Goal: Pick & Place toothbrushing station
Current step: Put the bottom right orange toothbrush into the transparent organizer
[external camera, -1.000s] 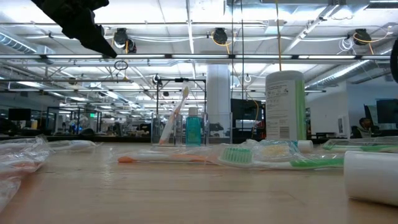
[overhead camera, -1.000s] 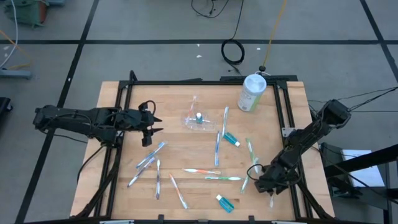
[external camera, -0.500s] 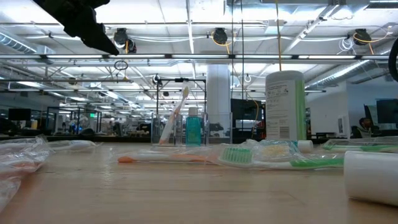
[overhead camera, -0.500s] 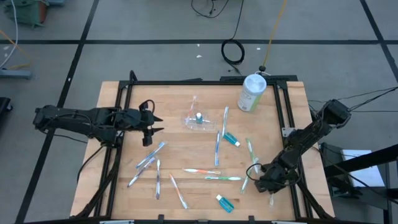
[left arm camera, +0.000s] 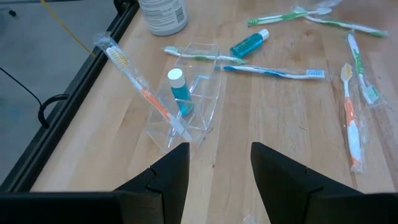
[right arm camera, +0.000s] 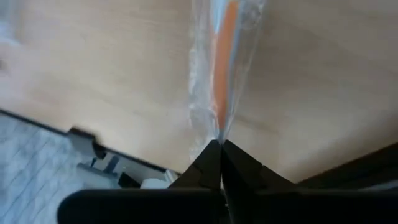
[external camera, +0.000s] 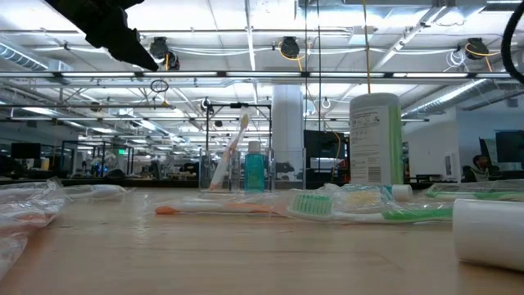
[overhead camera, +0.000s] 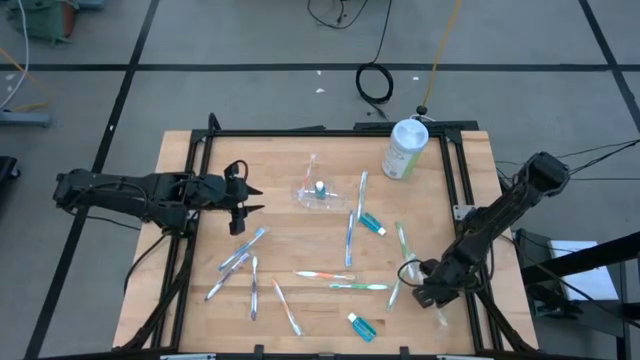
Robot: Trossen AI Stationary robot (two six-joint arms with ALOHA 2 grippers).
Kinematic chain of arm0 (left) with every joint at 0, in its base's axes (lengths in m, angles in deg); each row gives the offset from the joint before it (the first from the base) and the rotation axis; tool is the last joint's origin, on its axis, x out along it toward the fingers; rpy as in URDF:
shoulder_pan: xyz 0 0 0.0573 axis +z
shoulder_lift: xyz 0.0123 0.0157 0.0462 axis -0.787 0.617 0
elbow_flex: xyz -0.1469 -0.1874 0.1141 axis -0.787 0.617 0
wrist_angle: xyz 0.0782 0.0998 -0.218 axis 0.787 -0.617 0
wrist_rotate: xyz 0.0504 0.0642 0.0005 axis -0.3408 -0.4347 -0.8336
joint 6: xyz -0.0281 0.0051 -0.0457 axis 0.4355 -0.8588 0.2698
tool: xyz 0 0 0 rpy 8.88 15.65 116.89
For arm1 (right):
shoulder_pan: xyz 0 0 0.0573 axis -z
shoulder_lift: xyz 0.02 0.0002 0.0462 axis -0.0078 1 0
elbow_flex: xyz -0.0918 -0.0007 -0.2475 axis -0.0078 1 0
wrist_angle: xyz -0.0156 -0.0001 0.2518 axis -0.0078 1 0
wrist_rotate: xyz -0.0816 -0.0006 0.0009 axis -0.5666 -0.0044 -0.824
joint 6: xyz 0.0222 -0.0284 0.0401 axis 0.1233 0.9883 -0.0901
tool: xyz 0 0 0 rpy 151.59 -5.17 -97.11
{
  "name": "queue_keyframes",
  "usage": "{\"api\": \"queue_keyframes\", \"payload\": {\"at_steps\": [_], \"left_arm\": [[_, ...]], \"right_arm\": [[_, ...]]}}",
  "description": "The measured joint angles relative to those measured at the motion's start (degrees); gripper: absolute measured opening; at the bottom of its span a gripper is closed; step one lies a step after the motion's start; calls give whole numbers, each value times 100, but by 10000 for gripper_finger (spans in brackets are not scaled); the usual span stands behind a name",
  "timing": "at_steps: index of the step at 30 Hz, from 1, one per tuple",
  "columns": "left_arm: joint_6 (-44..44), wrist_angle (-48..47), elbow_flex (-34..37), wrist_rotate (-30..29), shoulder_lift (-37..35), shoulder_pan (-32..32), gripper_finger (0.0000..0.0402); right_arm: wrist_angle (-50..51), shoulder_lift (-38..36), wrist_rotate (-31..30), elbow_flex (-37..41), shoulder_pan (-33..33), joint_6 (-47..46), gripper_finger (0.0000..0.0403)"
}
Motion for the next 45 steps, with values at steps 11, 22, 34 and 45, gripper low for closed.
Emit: {"api": "queue_keyframes", "payload": {"at_steps": [11, 22, 34, 45], "left_arm": [[-9, 2, 0, 0, 1, 0, 177], [-131, 285, 0, 6, 2, -2, 177], [-142, 522, -2, 126, 51, -2, 177], [-274, 1444, -7, 760, 682, -4, 177]], "right_arm": [[284, -1279, -2228, -2, -2, 1370, 0], [-346, -1645, -6405, -2, 400, 4365, 0], [-3148, -1136, -6482, -2, 2174, 6727, 0], [-6262, 480, -4992, -2, 3594, 9177, 0]]}}
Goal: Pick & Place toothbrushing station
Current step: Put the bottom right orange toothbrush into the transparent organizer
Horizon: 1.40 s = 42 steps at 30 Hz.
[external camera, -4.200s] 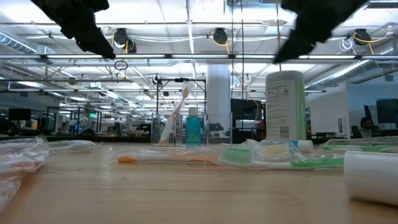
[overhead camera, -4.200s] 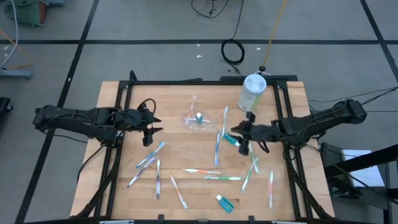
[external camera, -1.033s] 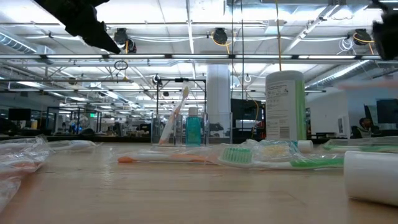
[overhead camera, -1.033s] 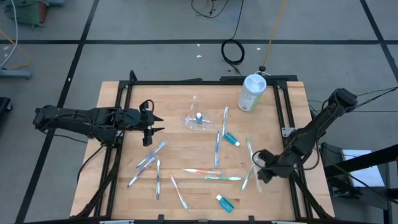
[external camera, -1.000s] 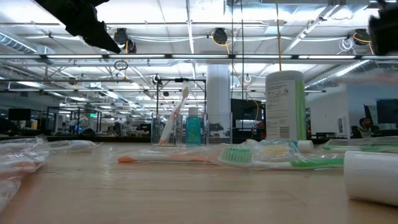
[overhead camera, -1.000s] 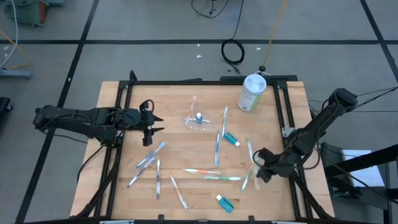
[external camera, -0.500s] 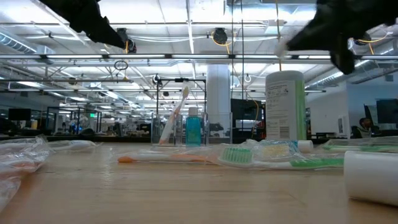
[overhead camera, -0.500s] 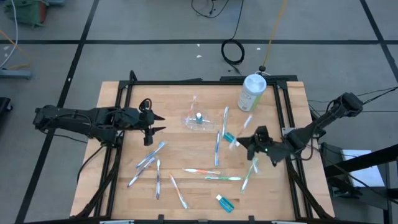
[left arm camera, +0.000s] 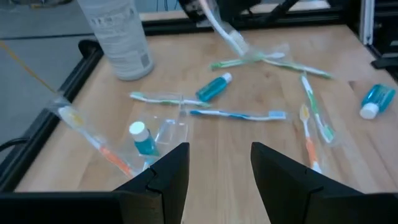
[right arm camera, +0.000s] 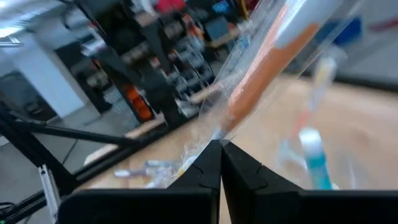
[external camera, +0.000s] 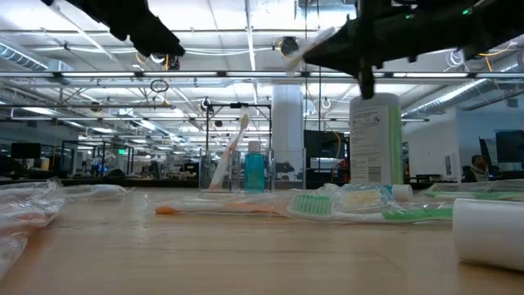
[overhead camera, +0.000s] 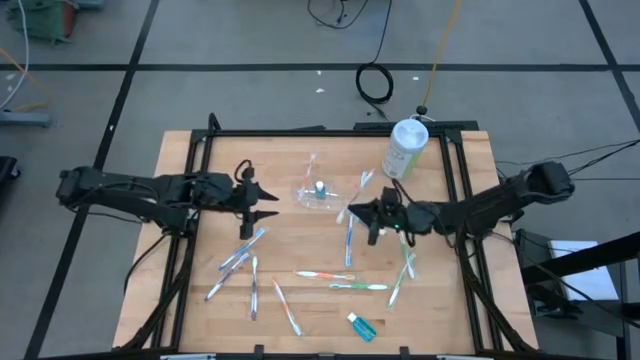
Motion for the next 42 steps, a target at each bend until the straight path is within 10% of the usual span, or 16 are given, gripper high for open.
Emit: {"api": "queue_keyframes", "payload": {"at_steps": [6, 15, 23, 35, 42], "left_arm": [[282, 616, 2, 7, 595, 0, 177], [111, 3042, 2, 1, 1531, 22, 177], [-1728, 3572, 4, -69, 2079, -6, 177], [-7562, 3553, 2, -558, 2039, -327, 177], [-8859, 3856, 4, -112, 2237, -337, 177]], "right_arm": [[-1815, 771, 583, -4, 571, 676, 0], [-1900, 1144, 711, -79, 817, 729, 0], [-1898, 1137, 1936, -246, 845, 482, 0], [-1802, 1136, 2241, -256, 844, -210, 0], [-1837, 1135, 2228, -256, 834, -211, 0]]}}
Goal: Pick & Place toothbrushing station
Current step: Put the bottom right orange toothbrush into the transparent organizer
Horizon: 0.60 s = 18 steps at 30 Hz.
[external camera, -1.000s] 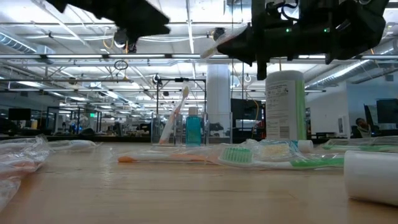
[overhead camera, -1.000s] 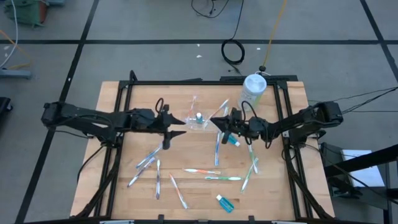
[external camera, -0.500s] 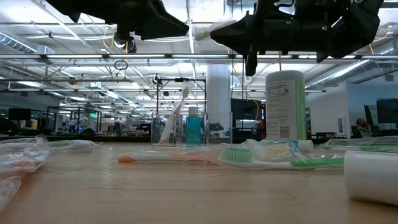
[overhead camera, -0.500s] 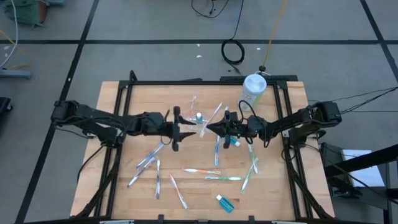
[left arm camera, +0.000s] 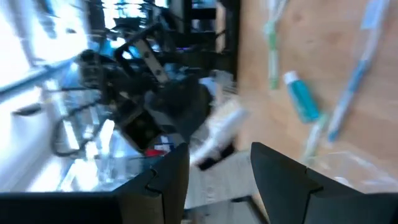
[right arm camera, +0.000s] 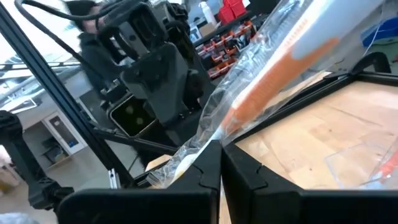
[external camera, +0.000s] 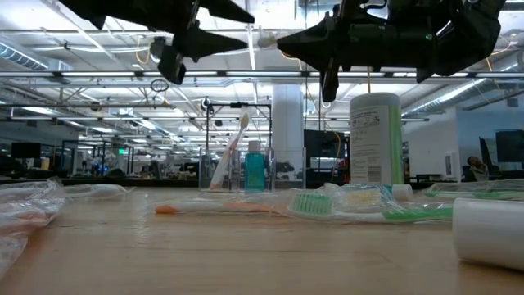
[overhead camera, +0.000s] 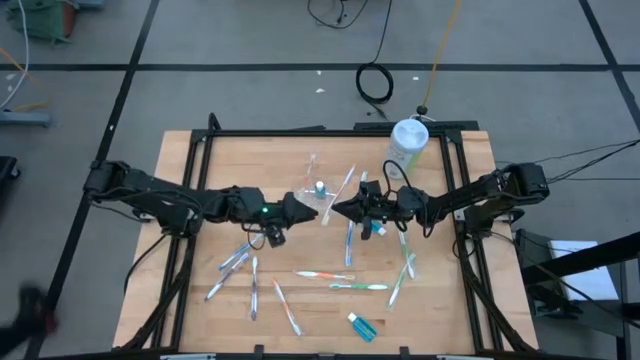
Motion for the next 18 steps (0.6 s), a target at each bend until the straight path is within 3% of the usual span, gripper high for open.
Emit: {"api": "queue_keyframes", "payload": {"at_steps": [9, 18], "left_arm": [[-1050, 1476, 0, 2, 846, 109, 177], [-1989, 1691, 0, -32, 1105, 265, 177]], "right_arm": [[0, 0, 5, 0, -2, 12, 0], [40, 0, 8, 0, -2, 17, 0]]}}
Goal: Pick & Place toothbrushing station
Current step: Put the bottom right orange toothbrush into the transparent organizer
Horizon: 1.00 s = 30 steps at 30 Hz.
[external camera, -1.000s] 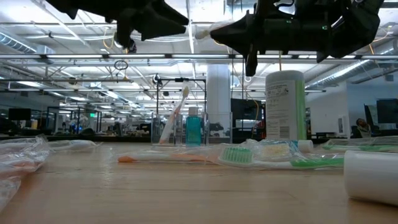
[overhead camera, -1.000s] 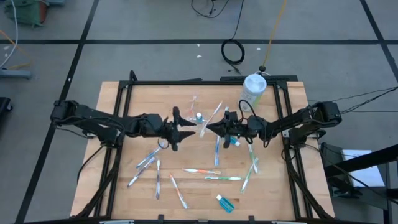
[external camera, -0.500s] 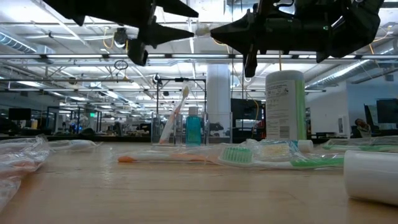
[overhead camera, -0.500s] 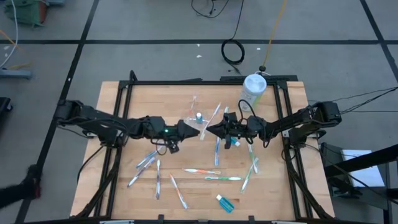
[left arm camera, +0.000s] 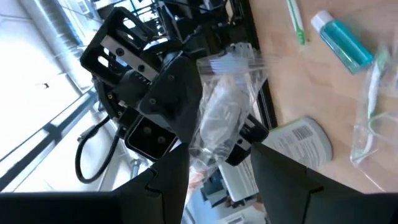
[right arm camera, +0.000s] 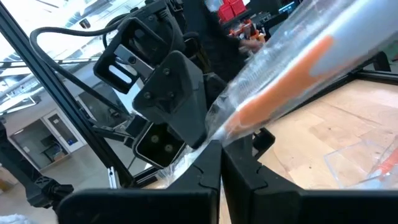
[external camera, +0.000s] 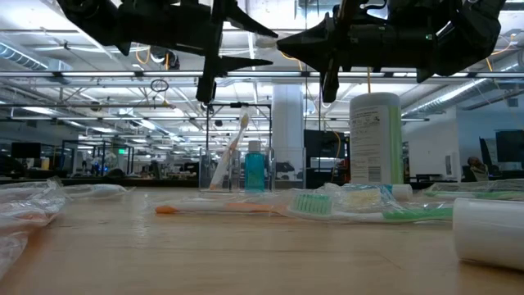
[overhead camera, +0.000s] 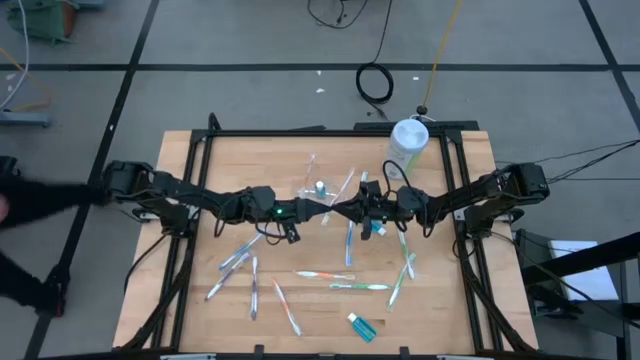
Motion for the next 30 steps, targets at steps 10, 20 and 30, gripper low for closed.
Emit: {"api": "queue_keyframes", "payload": {"at_steps": [10, 20, 30], "left_arm": [[74, 27, 0, 247, -2, -4, 113], [45, 28, 0, 247, -2, -4, 27], [6, -18, 0, 244, -2, -41, 22]], "right_arm": [[28, 0, -1, 0, 0, 2, 0], [142, -1, -4, 0, -2, 323, 1], [210, -2, -5, 0, 0, 671, 61]]}}
